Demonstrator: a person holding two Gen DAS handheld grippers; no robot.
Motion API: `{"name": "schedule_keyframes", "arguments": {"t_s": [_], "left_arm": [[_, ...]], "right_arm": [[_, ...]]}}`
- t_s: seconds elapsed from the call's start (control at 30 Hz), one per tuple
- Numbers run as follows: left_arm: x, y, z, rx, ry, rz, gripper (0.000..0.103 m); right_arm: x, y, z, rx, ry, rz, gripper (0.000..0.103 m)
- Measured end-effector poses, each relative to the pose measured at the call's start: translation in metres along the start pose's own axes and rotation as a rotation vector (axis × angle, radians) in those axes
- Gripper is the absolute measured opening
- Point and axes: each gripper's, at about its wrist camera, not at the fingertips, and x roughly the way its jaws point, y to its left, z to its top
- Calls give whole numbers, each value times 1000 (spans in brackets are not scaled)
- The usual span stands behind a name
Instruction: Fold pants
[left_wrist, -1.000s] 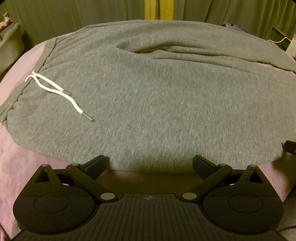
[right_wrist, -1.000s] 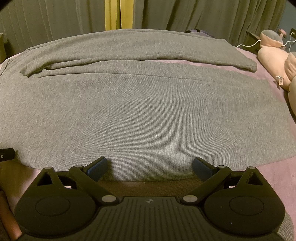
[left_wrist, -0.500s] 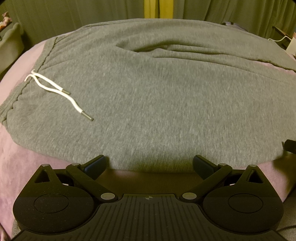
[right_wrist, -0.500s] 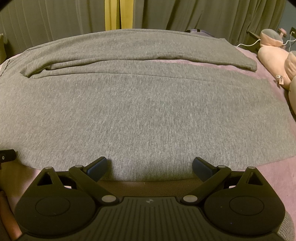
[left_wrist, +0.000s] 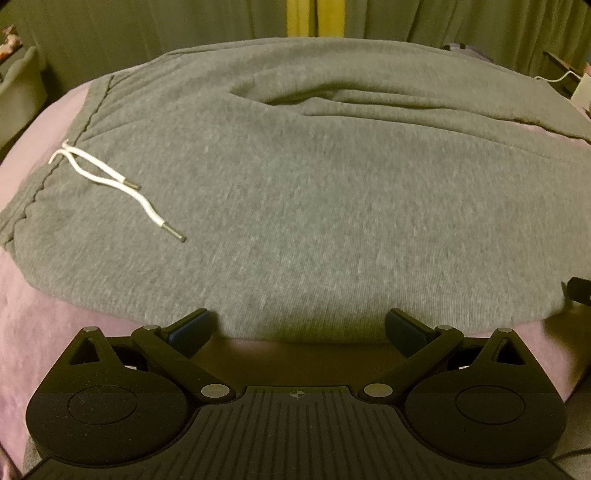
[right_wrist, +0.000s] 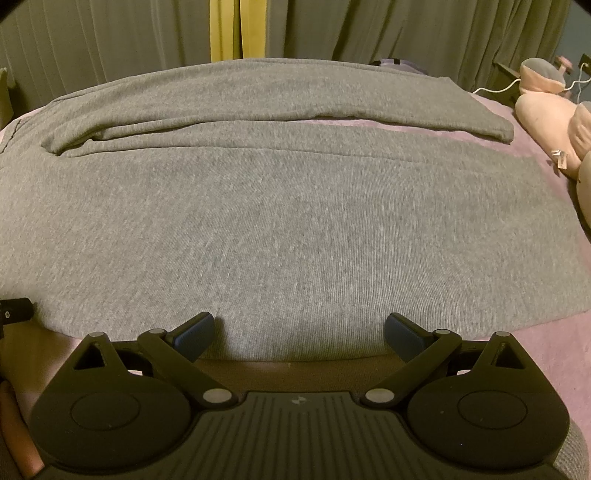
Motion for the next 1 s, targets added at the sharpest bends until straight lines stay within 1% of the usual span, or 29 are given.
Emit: {"name": "schedule_keyframes", "arguments": {"t_s": [0.27, 0.47, 0.6, 0.67, 0.77, 0.93, 1.0], "left_arm": [[-2, 0, 0, 3, -10, 0, 103], [-3, -3, 1, 24, -11, 14, 103], [-3, -1, 1, 19, -5, 0, 103], [-5, 2, 2, 5, -11, -8, 103], [-10, 8, 9, -37, -41, -23, 103], [-7, 16, 30, -99, -79, 8, 103], [-2, 20, 43, -135, -102, 28, 103]], "right_arm": [[-1, 3, -1, -7, 3, -5, 99], [-1, 3, -1, -10, 5, -9, 99], [-2, 3, 0, -1, -3, -2, 99], [-2, 1, 3, 15, -4, 12, 99], [6, -5, 13, 62, 2, 74, 99], [38, -17, 29, 165, 86, 83, 99], [45, -22, 33, 194, 87, 76, 99]]}}
